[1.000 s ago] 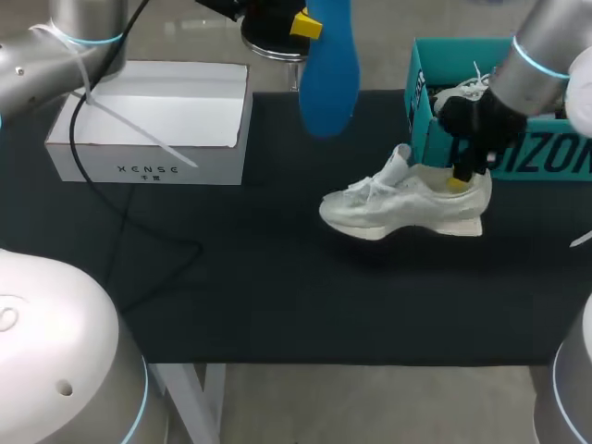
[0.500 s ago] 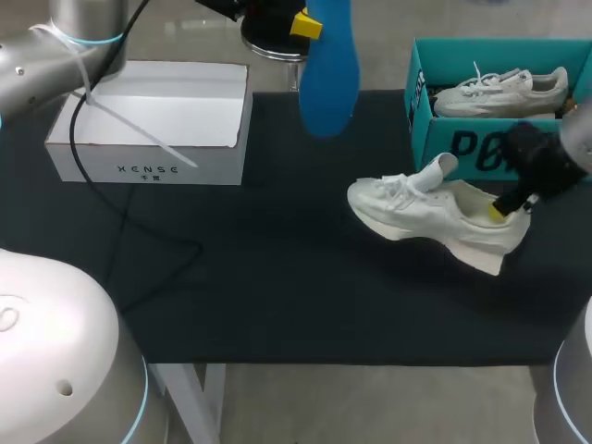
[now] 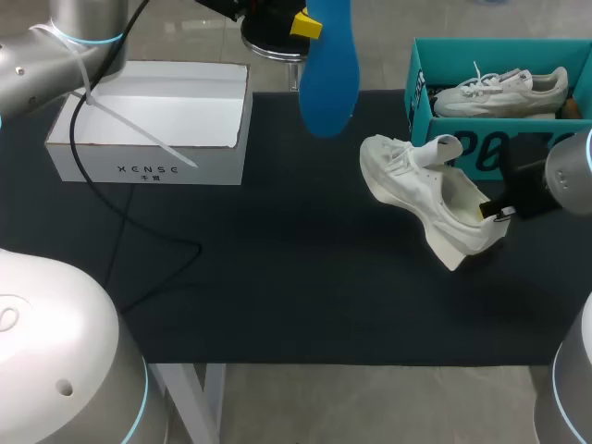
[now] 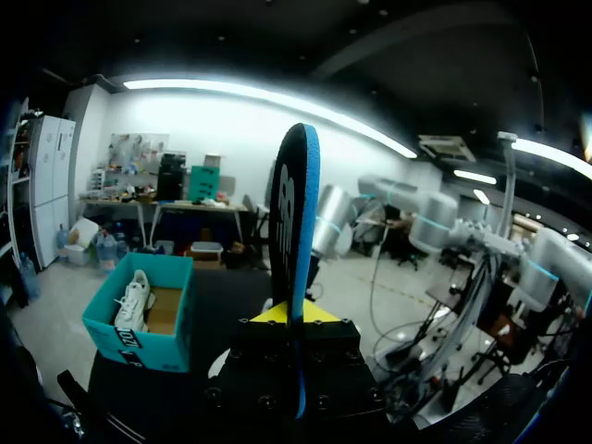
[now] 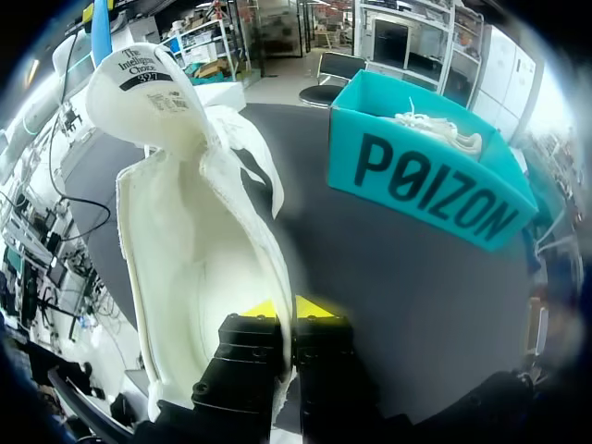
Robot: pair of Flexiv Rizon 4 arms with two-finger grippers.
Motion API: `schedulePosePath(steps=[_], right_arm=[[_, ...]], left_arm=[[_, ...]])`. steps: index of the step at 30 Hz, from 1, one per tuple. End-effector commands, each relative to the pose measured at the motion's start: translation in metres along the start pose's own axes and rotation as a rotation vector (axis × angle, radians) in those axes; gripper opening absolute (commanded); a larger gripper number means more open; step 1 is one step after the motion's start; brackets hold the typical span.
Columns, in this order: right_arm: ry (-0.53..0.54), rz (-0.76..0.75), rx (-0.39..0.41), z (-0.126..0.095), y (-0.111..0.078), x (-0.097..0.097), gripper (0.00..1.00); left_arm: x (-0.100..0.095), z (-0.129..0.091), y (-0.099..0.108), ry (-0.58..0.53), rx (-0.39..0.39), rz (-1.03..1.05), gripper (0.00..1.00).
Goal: Take the shoe out of the shoebox, open the shoe tongue, remove and reinsert the insole, then place the shoe into the shoebox
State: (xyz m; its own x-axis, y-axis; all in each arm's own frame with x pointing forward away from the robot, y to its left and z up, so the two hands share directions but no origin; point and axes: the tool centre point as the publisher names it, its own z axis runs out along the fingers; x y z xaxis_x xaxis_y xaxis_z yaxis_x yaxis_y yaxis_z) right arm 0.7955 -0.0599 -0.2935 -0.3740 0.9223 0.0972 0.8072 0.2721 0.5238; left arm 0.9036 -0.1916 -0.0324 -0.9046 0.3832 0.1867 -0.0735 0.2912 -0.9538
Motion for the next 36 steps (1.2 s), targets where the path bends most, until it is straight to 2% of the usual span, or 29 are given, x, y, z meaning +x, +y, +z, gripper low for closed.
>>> schedulePosePath(steps=[1,5,10,14,19,27,36], right_arm=[[-0.338,0.063,-0.038,0.011,-0.004,0.027,0.00],[-0.406,0.093,-0.004,0.021,-0.011,0.042,0.00],[-0.511,0.200,0.019,0.031,-0.029,0.027,0.00],[-0.497,0.306,0.013,0.036,-0.038,0.010,0.00],[-0.490,0.369,0.000,0.041,-0.038,-0.001,0.00],[-0.436,0.360,-0.006,0.050,-0.033,0.016,0.00],[-0.399,0.412,0.025,0.064,-0.046,0.024,0.00]], left_arm=[[-0.001,0.001,0.000,0.000,0.000,0.001,0.00],[-0.001,0.001,0.000,0.000,0.000,0.001,0.00],[-0.001,0.001,0.000,0.000,0.000,0.001,0.00],[-0.001,0.001,0.000,0.000,0.000,0.001,0.00],[-0.001,0.001,0.000,0.000,0.000,0.001,0.00],[-0.001,0.001,0.000,0.000,0.000,0.001,0.00],[-0.001,0.001,0.000,0.000,0.000,0.001,0.00]])
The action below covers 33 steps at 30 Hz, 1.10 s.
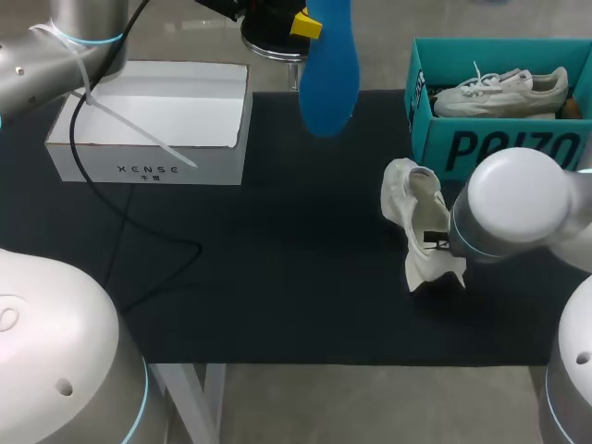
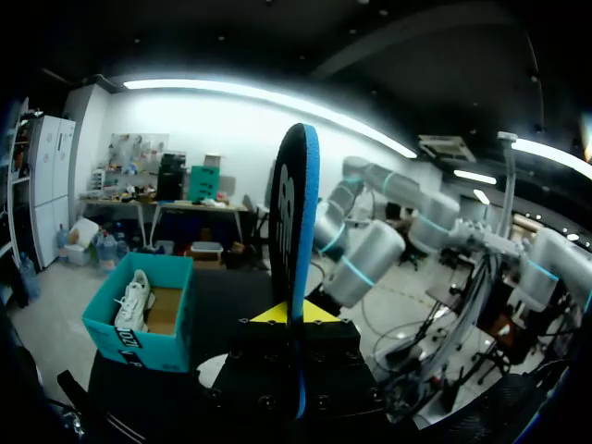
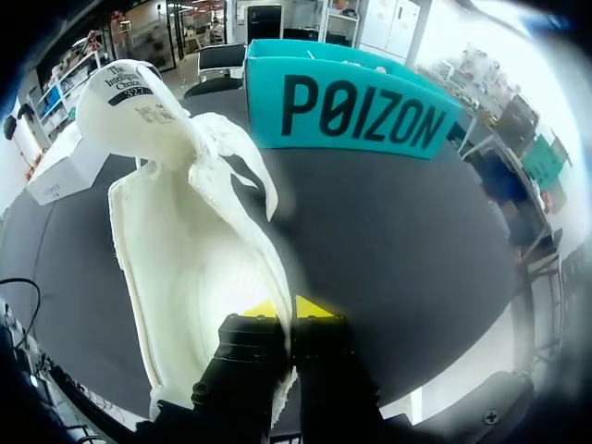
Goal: Take the shoe out of the shoebox, open the shoe tongue, remove and reinsert the insole, then place the shoe into the shoebox
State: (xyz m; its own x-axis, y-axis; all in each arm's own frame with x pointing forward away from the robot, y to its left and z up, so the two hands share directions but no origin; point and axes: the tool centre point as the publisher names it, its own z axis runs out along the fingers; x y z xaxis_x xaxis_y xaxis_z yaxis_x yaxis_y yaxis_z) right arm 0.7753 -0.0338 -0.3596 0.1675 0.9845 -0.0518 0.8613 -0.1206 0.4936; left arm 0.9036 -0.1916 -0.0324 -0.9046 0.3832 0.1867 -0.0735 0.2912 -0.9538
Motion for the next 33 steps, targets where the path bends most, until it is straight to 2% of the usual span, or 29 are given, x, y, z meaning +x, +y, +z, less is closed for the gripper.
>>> schedulePosePath(steps=[1,11,21,22,23,28,33], right_arm=[[0.017,0.015,0.013,0.013,-0.004,0.003,0.00],[0.022,0.057,0.041,0.038,-0.009,0.010,0.00],[0.018,0.038,0.089,0.049,-0.014,0.014,0.00],[0.010,0.040,0.094,0.049,-0.014,0.014,0.37],[0.010,0.043,0.097,0.049,-0.013,0.013,1.00],[0.028,0.071,0.065,0.039,-0.004,0.008,1.00],[0.097,0.129,0.009,0.015,0.016,-0.001,1.00]], left_arm=[[-0.001,0.001,0.000,0.000,0.000,0.001,0.00],[-0.001,0.001,0.000,0.000,0.000,0.001,0.00],[-0.001,0.001,0.000,0.000,0.000,0.001,0.00],[-0.001,0.001,0.000,0.000,0.000,0.001,0.00],[-0.001,0.001,0.000,0.000,0.000,0.001,0.00],[-0.001,0.001,0.000,0.000,0.000,0.001,0.00],[-0.001,0.001,0.000,0.000,0.000,0.001,0.00]])
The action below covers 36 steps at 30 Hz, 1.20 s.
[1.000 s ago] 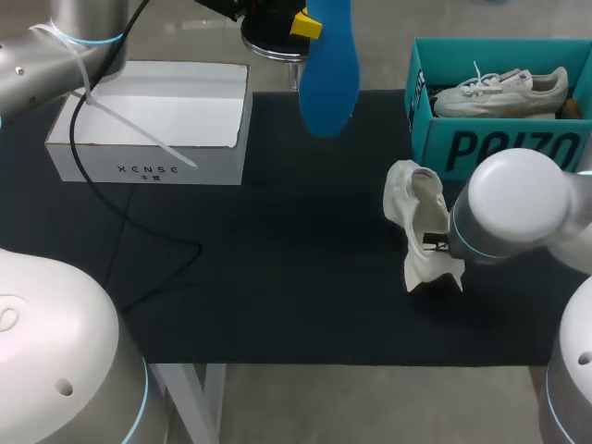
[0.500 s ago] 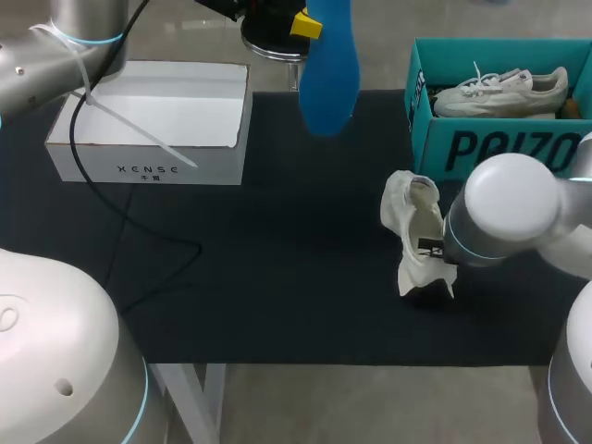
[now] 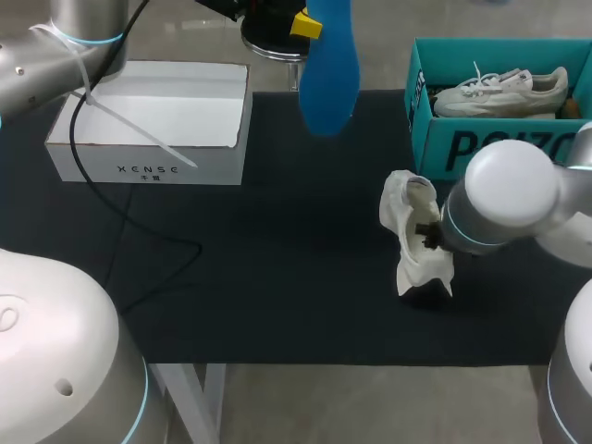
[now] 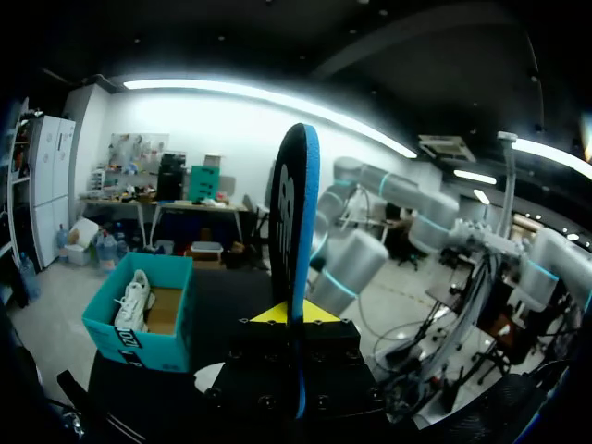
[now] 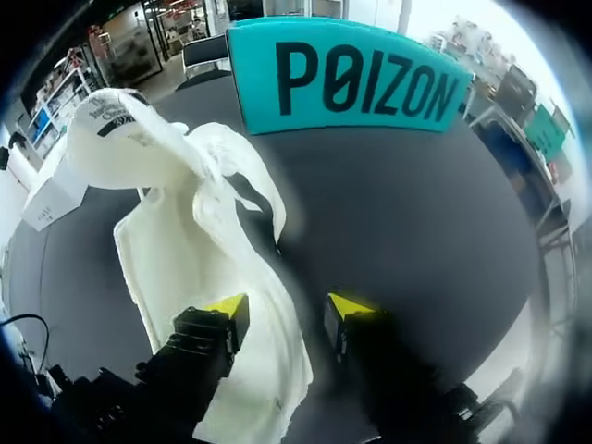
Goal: Take the shoe out of the shoebox, open the shoe tongue, remove and reinsert the insole, then place the shoe into the shoebox
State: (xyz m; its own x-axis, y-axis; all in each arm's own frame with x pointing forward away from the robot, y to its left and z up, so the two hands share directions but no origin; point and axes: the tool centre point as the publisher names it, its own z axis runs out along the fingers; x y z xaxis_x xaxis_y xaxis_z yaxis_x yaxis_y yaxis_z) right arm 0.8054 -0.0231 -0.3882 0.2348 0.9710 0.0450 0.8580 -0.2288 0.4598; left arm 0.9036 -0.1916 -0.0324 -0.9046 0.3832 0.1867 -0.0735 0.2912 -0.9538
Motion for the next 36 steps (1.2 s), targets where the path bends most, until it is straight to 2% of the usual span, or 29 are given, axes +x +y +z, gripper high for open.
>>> schedulePosePath(steps=[1,5,7,8,11,23,24,26,27,28,29,31,33,36], right_arm=[[0.055,0.028,-0.037,-0.028,0.009,-0.017,1.00],[0.098,0.070,-0.084,-0.053,0.027,-0.033,1.00],[0.107,0.093,-0.114,-0.070,0.037,-0.050,1.00],[0.117,0.093,-0.110,-0.074,0.040,-0.055,1.00],[0.226,0.065,0.002,-0.084,0.048,-0.078,1.00],[0.226,0.065,0.002,-0.084,0.048,-0.078,1.00],[0.322,0.151,0.052,-0.091,0.055,-0.087,1.00],[0.410,0.293,0.072,-0.102,0.069,-0.109,1.00],[0.494,0.395,0.130,-0.109,0.075,-0.116,1.00],[0.522,0.404,0.135,-0.115,0.080,-0.121,1.00],[0.570,0.448,0.150,-0.122,0.086,-0.125,1.00],[0.639,0.552,0.262,-0.130,0.093,-0.129,1.00],[0.753,0.619,0.356,-0.136,0.098,-0.132,1.00],[0.864,0.670,0.459,-0.139,0.103,-0.133,1.00]], left_arm=[[-0.001,0.001,0.000,0.000,0.000,0.001,0.00],[-0.001,0.001,0.000,0.000,0.000,0.001,0.00],[-0.001,0.001,0.000,0.000,0.000,0.001,0.00],[-0.001,0.001,0.000,0.000,0.000,0.001,0.00],[-0.001,0.001,0.000,0.000,0.000,0.001,0.00],[-0.001,0.001,0.000,0.000,0.000,0.001,0.00],[-0.001,0.001,0.000,0.000,0.000,0.001,0.00],[-0.001,0.001,0.000,0.000,0.000,0.001,0.00],[-0.001,0.001,0.000,0.000,0.000,0.001,0.00],[-0.001,0.001,0.000,0.000,0.000,0.001,0.00],[-0.001,0.001,0.000,0.000,0.000,0.001,0.00],[-0.001,0.001,0.000,0.000,0.000,0.001,0.00],[-0.001,0.001,0.000,0.000,0.000,0.001,0.00],[-0.001,0.001,0.000,0.000,0.000,0.001,0.00]])
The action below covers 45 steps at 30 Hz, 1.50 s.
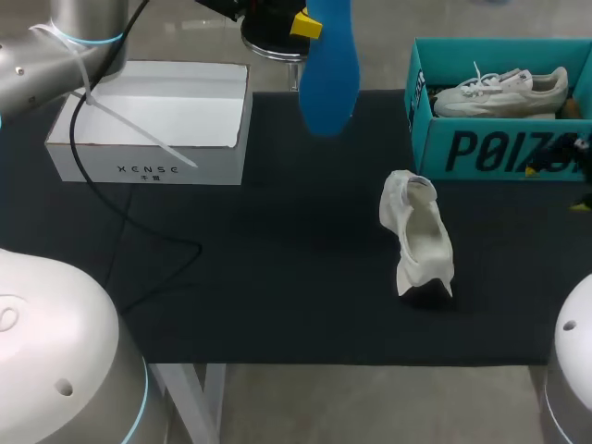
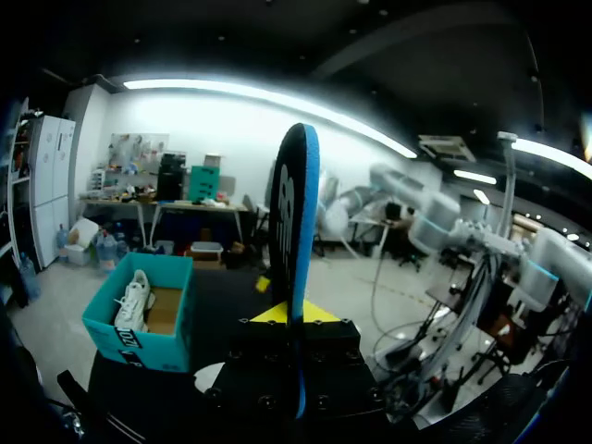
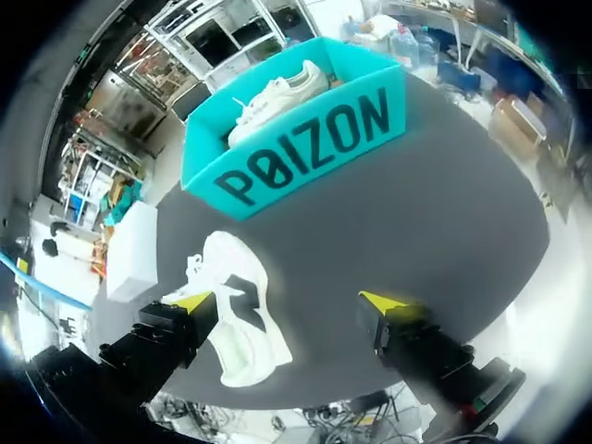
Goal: Take the shoe out of the shoebox, open the shoe tongue, remove and reinsert the insole, then place the shoe into the shoebox
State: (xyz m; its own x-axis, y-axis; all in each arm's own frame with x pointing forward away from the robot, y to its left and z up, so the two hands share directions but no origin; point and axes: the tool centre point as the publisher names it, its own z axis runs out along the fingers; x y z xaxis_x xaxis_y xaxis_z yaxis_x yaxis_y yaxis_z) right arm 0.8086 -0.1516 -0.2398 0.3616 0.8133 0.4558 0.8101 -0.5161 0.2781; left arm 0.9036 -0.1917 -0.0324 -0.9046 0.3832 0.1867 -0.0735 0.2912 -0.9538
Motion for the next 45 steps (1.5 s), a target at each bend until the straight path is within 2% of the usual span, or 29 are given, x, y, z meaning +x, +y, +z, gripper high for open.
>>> schedulePosePath(steps=[1,5,8,13,19,22,26,32,45], right_arm=[[0.531,0.397,0.391,-0.023,0.006,-0.007,1.00],[0.645,0.452,0.449,-0.025,0.009,-0.009,1.00],[0.706,0.464,0.464,-0.028,0.008,-0.009,1.00],[0.746,0.444,0.479,-0.038,0.004,-0.005,1.00],[0.815,0.386,0.479,-0.048,-0.003,0.014,1.00],[0.852,0.350,0.507,-0.048,-0.011,0.028,1.00],[0.857,0.305,0.539,-0.045,-0.025,0.046,1.00],[0.831,0.277,0.587,-0.034,-0.047,0.064,1.00],[0.815,0.214,0.682,-0.014,-0.071,0.116,1.00]], left_arm=[[-0.001,0.001,0.000,0.000,0.000,0.001,0.00],[-0.001,0.001,0.000,0.000,0.000,0.001,0.00],[-0.001,0.001,0.000,0.000,0.000,0.001,0.00],[-0.001,0.001,0.000,0.000,0.000,0.001,0.00],[-0.001,0.001,0.000,0.000,0.000,0.001,0.00],[-0.001,0.001,0.000,0.000,0.000,0.001,0.00],[-0.001,0.001,0.000,0.000,0.000,0.001,0.00],[-0.001,0.001,0.000,0.000,0.000,0.001,0.00],[-0.001,0.001,0.000,0.000,0.000,0.001,0.00]])
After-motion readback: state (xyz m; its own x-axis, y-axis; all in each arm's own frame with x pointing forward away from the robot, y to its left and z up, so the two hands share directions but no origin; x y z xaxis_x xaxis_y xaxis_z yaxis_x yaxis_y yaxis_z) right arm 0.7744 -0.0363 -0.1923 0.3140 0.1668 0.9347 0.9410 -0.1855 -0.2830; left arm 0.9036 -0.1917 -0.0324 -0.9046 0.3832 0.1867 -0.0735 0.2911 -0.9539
